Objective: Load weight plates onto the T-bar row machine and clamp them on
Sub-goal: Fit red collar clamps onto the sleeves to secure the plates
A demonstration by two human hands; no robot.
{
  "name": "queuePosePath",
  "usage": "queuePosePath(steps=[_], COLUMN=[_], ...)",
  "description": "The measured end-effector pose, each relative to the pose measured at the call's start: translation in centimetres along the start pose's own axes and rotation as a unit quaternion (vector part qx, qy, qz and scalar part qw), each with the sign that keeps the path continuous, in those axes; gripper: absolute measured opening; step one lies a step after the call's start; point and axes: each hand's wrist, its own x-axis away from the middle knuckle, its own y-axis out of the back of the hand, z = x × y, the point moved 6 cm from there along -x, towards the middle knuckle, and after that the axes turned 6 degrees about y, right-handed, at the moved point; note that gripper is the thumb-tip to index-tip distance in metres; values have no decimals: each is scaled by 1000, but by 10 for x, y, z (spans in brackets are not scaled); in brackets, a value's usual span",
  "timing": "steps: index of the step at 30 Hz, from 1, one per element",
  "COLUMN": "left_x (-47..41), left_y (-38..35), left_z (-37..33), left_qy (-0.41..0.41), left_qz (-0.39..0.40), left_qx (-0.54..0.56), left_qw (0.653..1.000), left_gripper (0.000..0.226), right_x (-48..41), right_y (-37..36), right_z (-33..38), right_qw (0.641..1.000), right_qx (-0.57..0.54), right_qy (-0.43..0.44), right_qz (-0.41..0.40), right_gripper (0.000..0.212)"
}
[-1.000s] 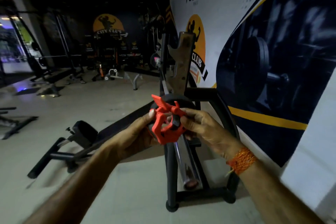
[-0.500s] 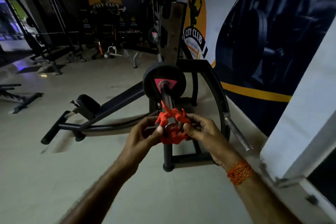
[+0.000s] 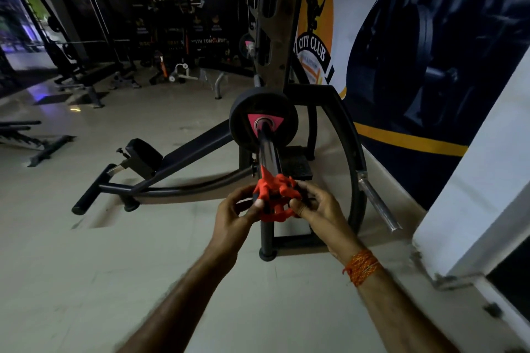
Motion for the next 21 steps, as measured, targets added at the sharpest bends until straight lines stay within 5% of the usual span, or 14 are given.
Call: queuePosePath(steps=[5,9,21], left_x=[-18,-41,-161], left_y=[-1,2,14], left_z=[0,1,12], left_qy=[9,33,149], left_qz=[19,27,21], left_qx=[36,43,62], left_qw=[999,998,987], left_gripper=[39,41,31], right_x=[-18,-34,-144], right_y=[1,-1,-6], right_z=[-3,2,-14], right_qw=[1000,999,998], right_qx=[-17,-48,-10], right_qy=[-12,-12,-63], right_qz=[7,15,-21], right_gripper=[63,42,45])
